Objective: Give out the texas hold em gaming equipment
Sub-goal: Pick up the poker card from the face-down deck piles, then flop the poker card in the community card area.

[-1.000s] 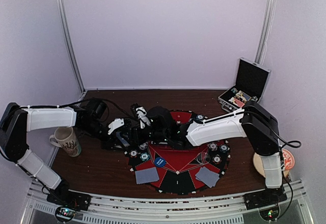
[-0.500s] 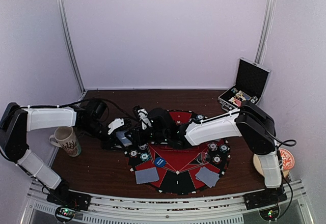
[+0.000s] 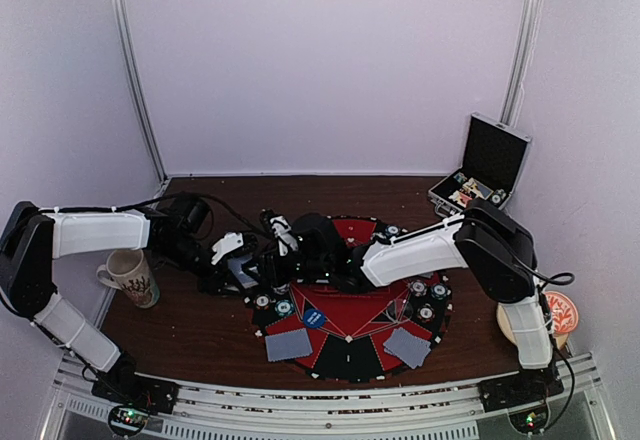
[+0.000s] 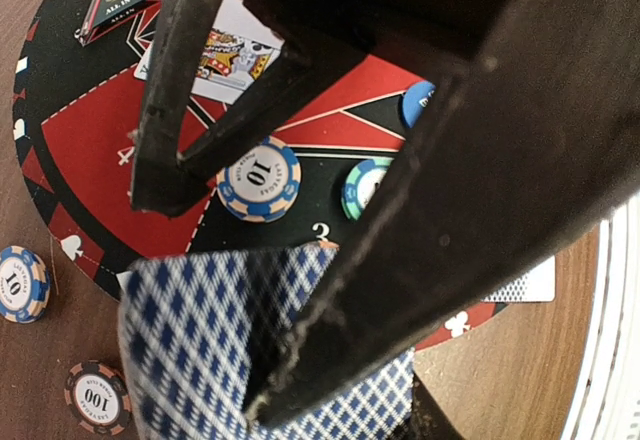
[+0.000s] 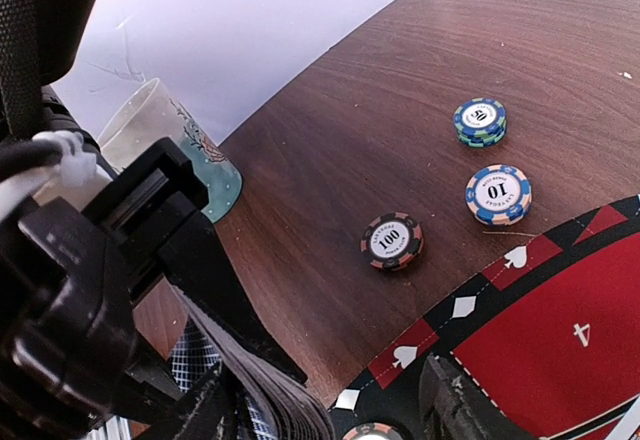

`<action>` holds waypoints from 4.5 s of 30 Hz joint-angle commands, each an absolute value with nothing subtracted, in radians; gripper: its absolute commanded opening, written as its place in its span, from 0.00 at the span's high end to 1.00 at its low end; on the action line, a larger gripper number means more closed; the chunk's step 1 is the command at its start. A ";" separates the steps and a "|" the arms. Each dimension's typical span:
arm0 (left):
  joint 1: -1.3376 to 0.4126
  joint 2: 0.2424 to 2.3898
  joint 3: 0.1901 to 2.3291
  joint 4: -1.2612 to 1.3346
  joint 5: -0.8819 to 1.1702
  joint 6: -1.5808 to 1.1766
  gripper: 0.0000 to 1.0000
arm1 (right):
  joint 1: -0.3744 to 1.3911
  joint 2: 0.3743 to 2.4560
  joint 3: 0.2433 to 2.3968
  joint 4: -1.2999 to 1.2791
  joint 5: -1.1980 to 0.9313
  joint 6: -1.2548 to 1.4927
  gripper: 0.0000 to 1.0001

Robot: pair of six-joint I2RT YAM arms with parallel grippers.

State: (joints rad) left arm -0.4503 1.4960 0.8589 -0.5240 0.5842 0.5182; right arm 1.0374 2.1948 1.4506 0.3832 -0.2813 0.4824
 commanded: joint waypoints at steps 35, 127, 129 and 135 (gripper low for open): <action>-0.448 1.481 0.875 -0.515 0.616 0.536 0.65 | 1.012 2.057 1.310 0.409 -0.329 0.470 1.00; -0.446 1.474 0.876 -0.515 0.610 0.531 0.65 | 1.087 2.016 1.130 0.020 0.603 -0.426 0.93; -0.448 1.474 0.877 -0.515 0.609 0.532 0.65 | 1.093 2.012 1.128 0.017 0.605 -0.429 0.87; -0.447 1.476 0.877 -0.515 0.609 0.531 0.65 | 1.104 2.010 1.130 0.004 0.608 -0.433 0.80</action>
State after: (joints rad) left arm -0.4496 1.4960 0.8589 -0.5255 0.5880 0.5220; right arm 1.0912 2.0418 1.1389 0.0231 0.5976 -0.4313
